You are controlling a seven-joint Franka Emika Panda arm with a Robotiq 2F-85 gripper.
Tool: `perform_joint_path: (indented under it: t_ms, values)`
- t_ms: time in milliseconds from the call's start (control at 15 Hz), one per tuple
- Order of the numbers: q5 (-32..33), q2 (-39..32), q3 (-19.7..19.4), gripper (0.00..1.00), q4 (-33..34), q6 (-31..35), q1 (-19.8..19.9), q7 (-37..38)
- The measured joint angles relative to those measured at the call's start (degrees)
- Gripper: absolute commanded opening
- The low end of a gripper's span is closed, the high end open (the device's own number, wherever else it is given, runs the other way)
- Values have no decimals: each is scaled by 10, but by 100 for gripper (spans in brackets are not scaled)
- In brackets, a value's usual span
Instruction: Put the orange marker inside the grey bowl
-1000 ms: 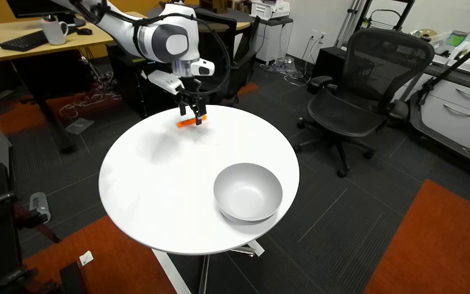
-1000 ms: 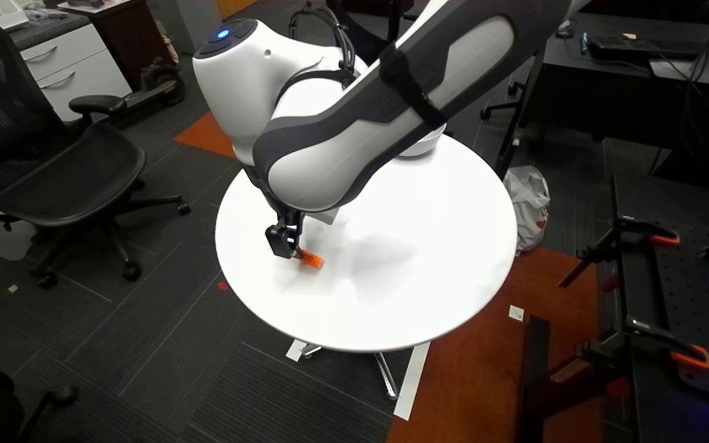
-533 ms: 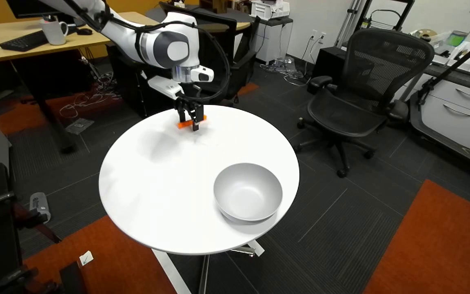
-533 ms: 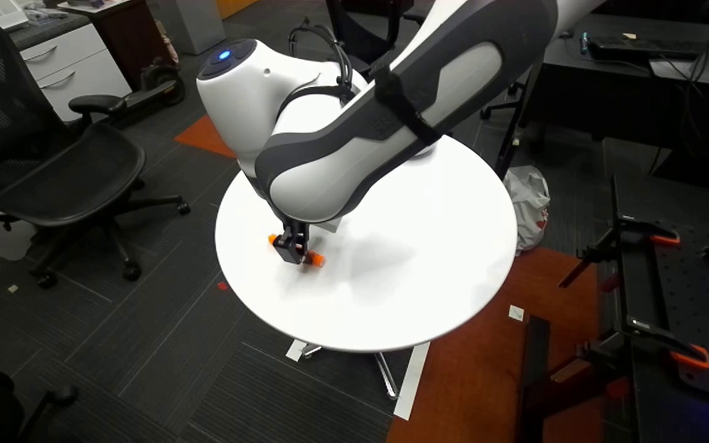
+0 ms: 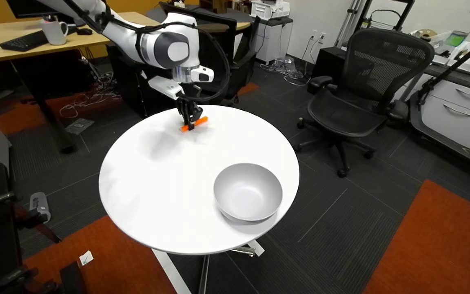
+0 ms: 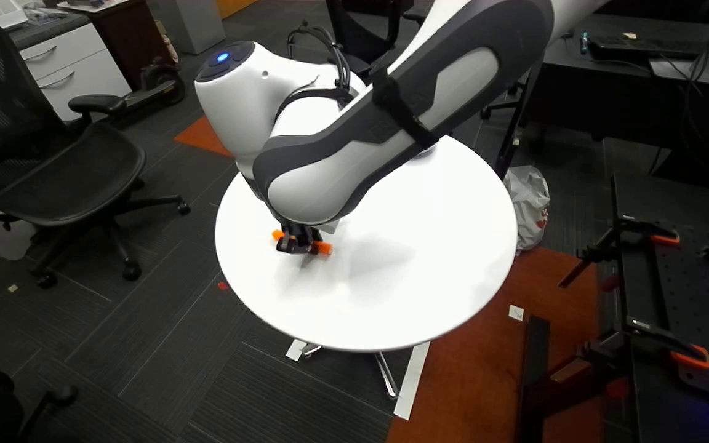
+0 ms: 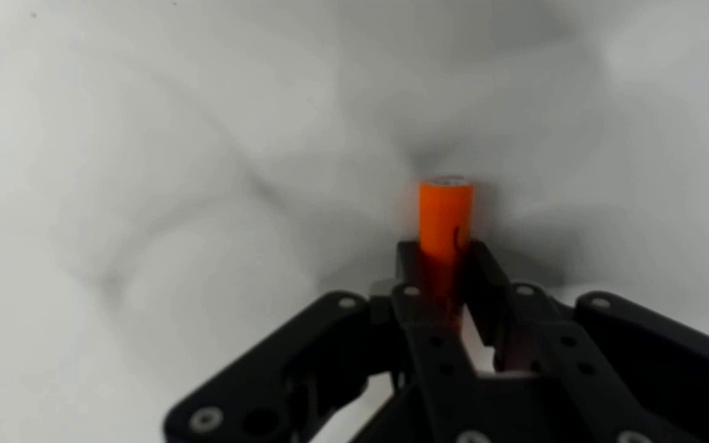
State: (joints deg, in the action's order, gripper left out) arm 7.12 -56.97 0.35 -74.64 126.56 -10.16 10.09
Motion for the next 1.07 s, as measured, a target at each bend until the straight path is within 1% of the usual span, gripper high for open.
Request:
perform_joint_path:
  t_ms: [267,467,867,1067]
  values:
    - [0,11,-5,5,-1,2,0,9]
    - [0,59,-16,5,-33,16,-1,41]
    - [0,208,-52,5,-167,37,0,142]
    - [-10,280,-70,5,-248,73,13,182]
